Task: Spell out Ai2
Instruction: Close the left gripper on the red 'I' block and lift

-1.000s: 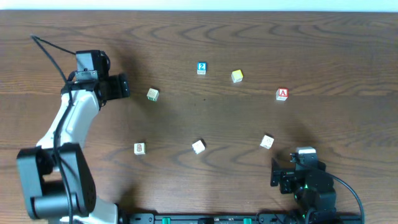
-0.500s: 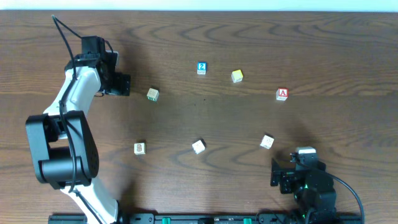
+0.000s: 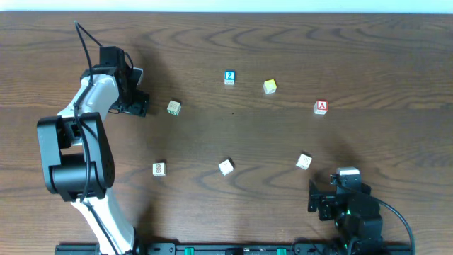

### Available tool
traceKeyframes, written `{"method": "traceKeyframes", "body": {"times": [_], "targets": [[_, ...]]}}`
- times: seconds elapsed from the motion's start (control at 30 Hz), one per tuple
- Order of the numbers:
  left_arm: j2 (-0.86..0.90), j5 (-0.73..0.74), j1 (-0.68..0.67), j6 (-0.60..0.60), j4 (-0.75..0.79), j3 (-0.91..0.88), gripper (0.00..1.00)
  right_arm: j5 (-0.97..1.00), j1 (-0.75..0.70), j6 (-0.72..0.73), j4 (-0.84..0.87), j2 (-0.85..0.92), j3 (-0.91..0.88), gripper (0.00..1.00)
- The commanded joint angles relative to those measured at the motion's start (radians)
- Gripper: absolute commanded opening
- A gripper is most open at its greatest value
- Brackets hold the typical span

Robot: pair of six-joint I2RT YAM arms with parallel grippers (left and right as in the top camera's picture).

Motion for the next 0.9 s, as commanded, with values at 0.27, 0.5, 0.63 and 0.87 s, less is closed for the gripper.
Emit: {"method": "traceKeyframes", "body": {"times": [0.27,0.5,0.63,0.87], "targets": [[0.013,0.042,0.003,0.071,0.054,0.018,0.64,-0.001,-0.007,-0.011,-0.002,-0.006,-0.013,0.99],[0.013,0.056,0.012,0.074,0.053,0.018,0.54,-0.001,-0.007,-0.011,-0.002,-0.006,-0.013,0.99],[0.013,0.064,0.016,0.074,0.049,0.018,0.50,-0.001,-0.007,-0.011,-0.002,-0.006,-0.013,0.99],[0.013,0.071,0.016,0.074,0.047,0.018,0.41,-0.001,-0.007,-0.011,-0.002,-0.006,-0.013,0.99]]}}
